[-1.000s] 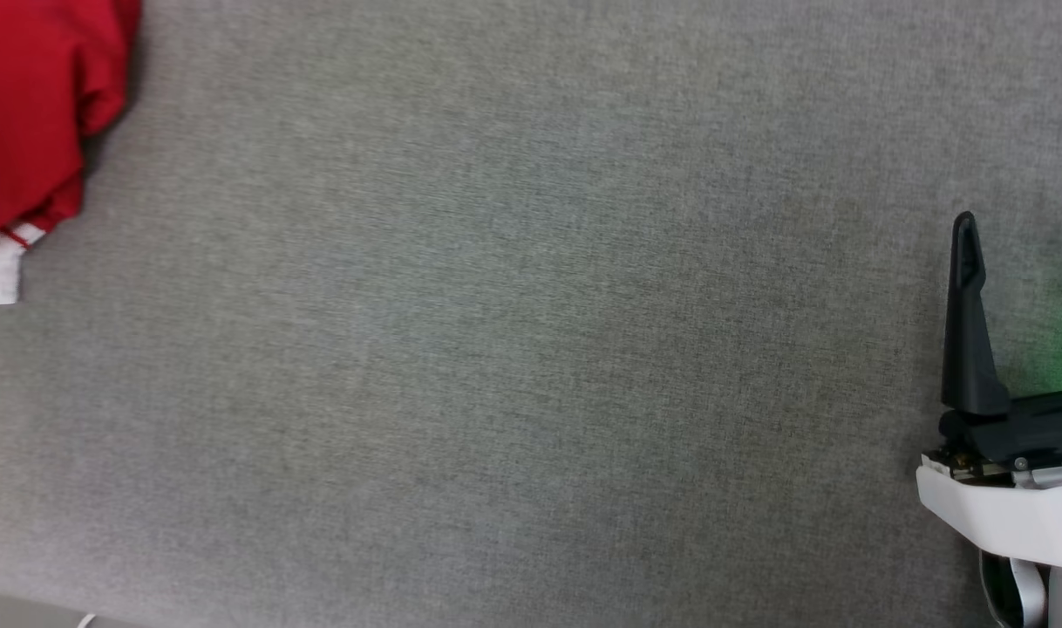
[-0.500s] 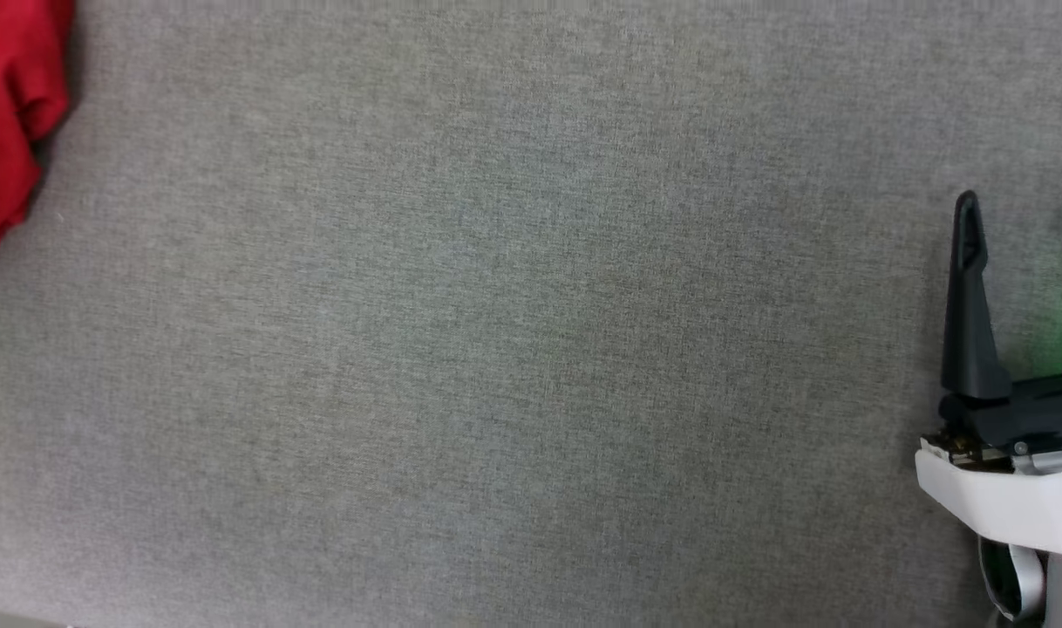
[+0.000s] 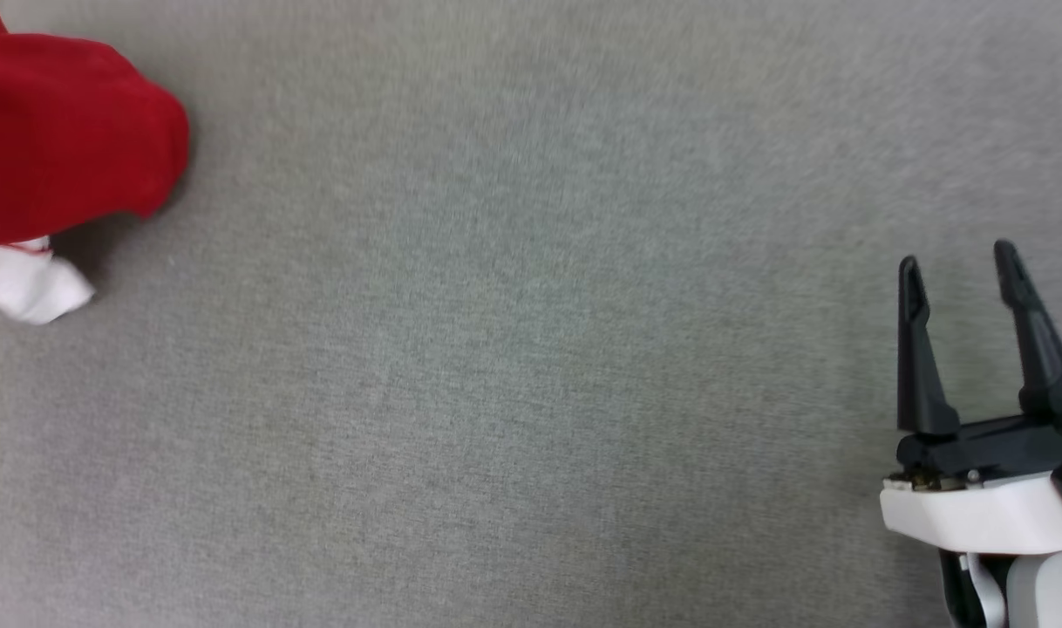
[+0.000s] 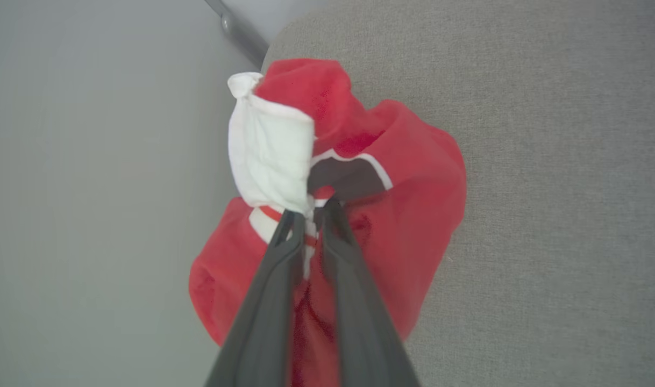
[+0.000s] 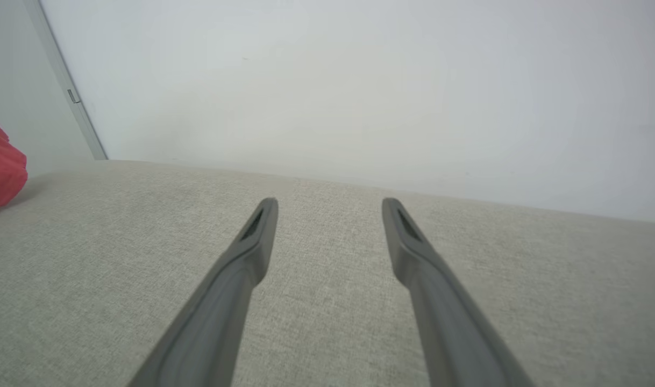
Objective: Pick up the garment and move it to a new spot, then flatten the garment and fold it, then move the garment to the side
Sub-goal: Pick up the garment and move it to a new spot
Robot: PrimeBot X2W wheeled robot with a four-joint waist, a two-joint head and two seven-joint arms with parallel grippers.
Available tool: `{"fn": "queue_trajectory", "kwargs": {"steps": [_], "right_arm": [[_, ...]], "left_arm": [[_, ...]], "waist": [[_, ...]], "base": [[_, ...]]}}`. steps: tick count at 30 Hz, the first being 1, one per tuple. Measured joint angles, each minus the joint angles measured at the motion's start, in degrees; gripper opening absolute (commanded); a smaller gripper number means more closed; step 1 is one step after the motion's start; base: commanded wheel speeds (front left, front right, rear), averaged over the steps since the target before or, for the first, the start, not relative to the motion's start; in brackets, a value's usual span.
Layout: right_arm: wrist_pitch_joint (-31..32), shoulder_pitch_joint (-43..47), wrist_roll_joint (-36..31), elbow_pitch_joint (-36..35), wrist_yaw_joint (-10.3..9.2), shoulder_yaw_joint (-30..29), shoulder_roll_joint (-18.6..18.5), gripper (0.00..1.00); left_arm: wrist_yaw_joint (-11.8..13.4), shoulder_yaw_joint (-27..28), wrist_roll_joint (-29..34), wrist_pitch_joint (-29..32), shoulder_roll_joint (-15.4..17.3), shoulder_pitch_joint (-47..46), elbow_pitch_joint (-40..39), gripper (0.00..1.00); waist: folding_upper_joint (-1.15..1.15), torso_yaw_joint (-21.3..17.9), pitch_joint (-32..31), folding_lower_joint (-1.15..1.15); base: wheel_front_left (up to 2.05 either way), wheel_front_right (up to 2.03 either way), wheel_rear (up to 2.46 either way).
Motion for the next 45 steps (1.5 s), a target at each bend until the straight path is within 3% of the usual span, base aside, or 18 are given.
{"fn": "queue_trajectory", "kwargs": {"steps": [9, 25, 32, 37, 42, 45], "right_arm": [[0.0, 2.13, 2.63, 2.32, 0.0, 0.51, -0.01, 1.0], [0.0, 4.32, 5.44, 3.76, 0.0, 1.13, -0.01, 1.0], [0.01, 4.71, 6.1, 3.7, 0.0, 1.43, -0.04, 1.0], [0.0, 3.53, 7.01, 3.64, 0.0, 1.96, -0.01, 1.0], [0.0, 2.43, 7.4, 3.49, 0.0, 1.59, -0.02, 1.0], [0.0, 2.22, 7.51, 3.49, 0.0, 1.29, -0.02, 1.0]], "left_arm": [[0.0, -8.89, 0.82, 4.55, -1.15, -9.03, -11.95, 0.0], [0.0, -31.15, -1.33, 4.2, -14.14, -17.78, -18.22, 0.0], [0.0, -41.75, -3.12, -0.54, -22.47, -17.79, -17.3, 0.0], [0.0, -50.32, -4.82, -3.6, -26.02, -16.43, -13.36, 0.0], [0.01, -53.22, -4.46, -5.04, -29.33, -13.79, -10.27, 0.0], [0.04, -53.37, -2.1, -2.31, -31.21, -9.27, -10.42, 0.0]], "waist": [[0.0, -3.14, -6.8, 0.0], [0.0, -16.39, -11.89, 0.0], [0.0, -20.78, -10.4, -0.01], [0.0, -22.35, -7.57, -0.01], [0.0, -23.4, -4.24, 0.0], [0.0, -23.79, -2.41, 0.0]], "base": [[0.0, 0.0, 0.0], [0.0, 0.0, 0.0], [0.0, 0.0, 0.0], [0.0, 0.0, 0.0], [0.0, 0.0, 0.0], [0.0, 0.0, 0.0]]}}
